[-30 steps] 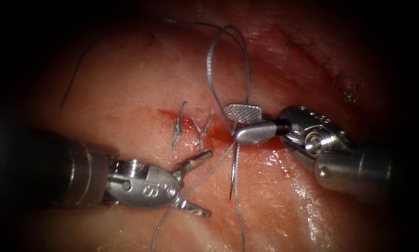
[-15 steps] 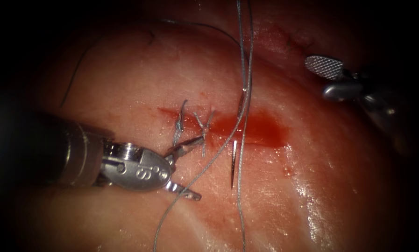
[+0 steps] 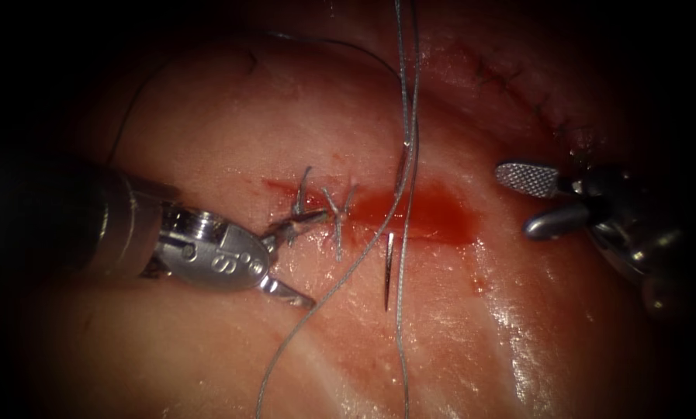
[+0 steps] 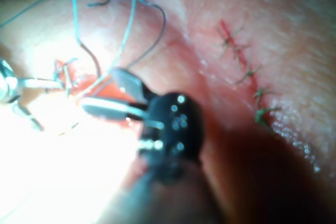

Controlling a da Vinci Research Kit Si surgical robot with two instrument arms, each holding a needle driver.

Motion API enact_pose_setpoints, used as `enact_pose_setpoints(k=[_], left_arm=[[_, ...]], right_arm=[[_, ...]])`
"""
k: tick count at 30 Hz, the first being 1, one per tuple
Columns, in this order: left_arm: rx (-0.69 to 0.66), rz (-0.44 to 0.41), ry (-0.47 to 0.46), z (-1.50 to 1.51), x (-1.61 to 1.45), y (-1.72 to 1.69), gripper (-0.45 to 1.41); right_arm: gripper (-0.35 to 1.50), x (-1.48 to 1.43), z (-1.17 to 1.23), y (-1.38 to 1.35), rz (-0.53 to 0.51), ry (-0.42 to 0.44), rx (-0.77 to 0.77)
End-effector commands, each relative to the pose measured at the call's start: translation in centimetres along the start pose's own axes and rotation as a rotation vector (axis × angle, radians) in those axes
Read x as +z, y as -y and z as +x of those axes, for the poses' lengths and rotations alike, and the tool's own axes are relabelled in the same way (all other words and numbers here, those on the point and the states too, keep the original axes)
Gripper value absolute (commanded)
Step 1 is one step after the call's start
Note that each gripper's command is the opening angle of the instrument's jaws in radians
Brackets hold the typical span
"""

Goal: Wound Closure

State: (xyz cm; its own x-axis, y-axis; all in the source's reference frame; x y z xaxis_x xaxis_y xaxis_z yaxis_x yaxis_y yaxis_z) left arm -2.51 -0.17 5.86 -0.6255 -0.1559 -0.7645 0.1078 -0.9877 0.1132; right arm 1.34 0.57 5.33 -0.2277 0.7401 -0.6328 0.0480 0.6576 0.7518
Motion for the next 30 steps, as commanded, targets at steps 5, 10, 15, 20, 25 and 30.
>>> enact_pose_setpoints(k=[5, 10, 15, 20, 25, 30], left_arm=[[0.048, 0.025, -0.054, 0.13, 0.06, -0.12, 0.58], [0.048, 0.043, -0.091, 0.25, 0.13, -0.09, 0.58], [0.054, 0.036, -0.123, 0.31, 0.37, -0.06, 0.53], [0.065, 0.036, -0.132, 0.3, 0.48, -0.09, 0.49], [0.073, 0.037, -0.137, 0.23, 0.47, -0.13, 0.49], [0.062, 0.065, -0.138, 0.18, 0.42, -0.14, 0.49]], right_arm=[[1.34, 0.03, -0.17, -0.02, 0.004, 0.0, -0.002], [1.34, 0.05, -0.18, -0.02, 0.002, -0.001, -0.004], [1.34, 0.1, -0.25, -0.01, -0.002, -0.002, -0.016], [1.34, 0.12, -0.27, -0.01, -0.004, -0.003, -0.018], [1.34, 0.14, -0.29, -0.01, -0.006, -0.004, -0.02], [1.34, 0.17, -0.34, -0.01, -0.007, -0.004, -0.024]])
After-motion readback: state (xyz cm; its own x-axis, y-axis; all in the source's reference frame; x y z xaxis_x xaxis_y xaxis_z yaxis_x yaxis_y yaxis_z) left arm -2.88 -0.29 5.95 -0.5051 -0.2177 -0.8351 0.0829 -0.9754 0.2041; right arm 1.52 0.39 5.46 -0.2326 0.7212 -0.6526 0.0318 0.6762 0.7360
